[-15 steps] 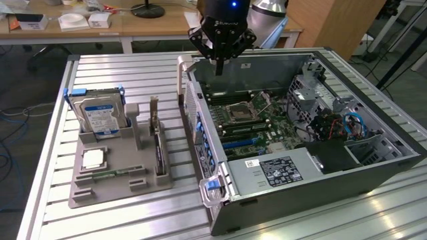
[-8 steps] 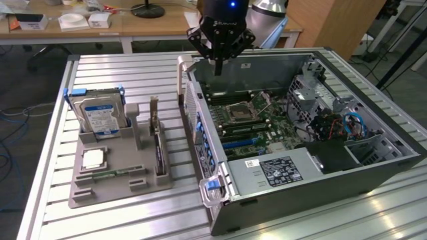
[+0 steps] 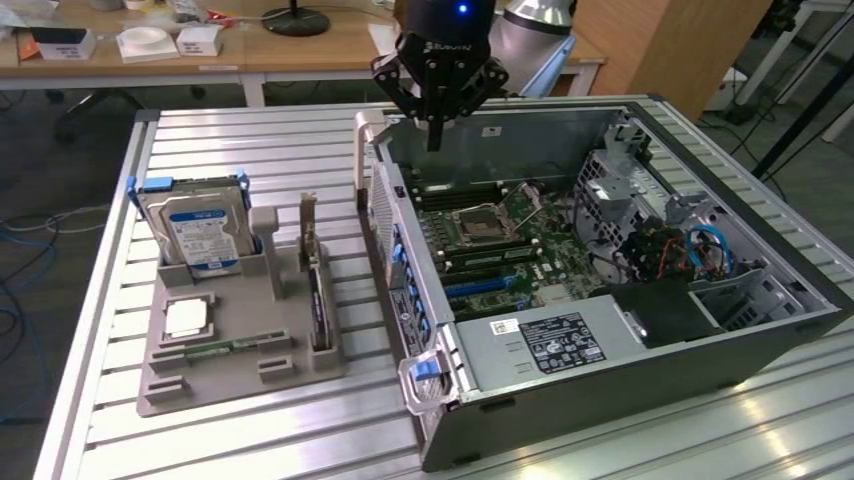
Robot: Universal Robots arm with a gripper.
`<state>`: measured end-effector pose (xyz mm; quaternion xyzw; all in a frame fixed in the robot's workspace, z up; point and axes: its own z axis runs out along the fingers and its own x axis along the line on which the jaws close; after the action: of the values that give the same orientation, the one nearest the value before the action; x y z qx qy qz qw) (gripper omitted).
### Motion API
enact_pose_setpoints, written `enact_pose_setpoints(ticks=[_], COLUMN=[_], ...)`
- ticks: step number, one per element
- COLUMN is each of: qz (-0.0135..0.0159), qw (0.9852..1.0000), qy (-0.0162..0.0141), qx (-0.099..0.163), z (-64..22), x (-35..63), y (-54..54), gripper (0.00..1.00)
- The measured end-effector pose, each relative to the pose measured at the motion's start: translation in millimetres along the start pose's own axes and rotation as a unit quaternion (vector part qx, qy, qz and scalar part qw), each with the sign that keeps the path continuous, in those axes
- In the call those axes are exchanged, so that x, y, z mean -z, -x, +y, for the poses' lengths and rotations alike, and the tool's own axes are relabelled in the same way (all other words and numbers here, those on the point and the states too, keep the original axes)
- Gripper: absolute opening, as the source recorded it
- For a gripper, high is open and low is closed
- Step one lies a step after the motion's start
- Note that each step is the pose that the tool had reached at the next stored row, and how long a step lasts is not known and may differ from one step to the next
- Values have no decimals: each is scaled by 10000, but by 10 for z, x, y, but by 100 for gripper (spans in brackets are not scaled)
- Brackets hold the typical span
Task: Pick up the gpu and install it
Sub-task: 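Reach for the gpu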
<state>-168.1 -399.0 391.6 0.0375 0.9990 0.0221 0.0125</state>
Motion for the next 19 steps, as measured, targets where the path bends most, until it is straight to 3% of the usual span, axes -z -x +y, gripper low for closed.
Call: enact_pose_setpoints(ticks=[19], qz=[0], qw=[10000], qy=[-1], qx=[1], z=[-6], x=[-7], y=[-75], gripper=[11])
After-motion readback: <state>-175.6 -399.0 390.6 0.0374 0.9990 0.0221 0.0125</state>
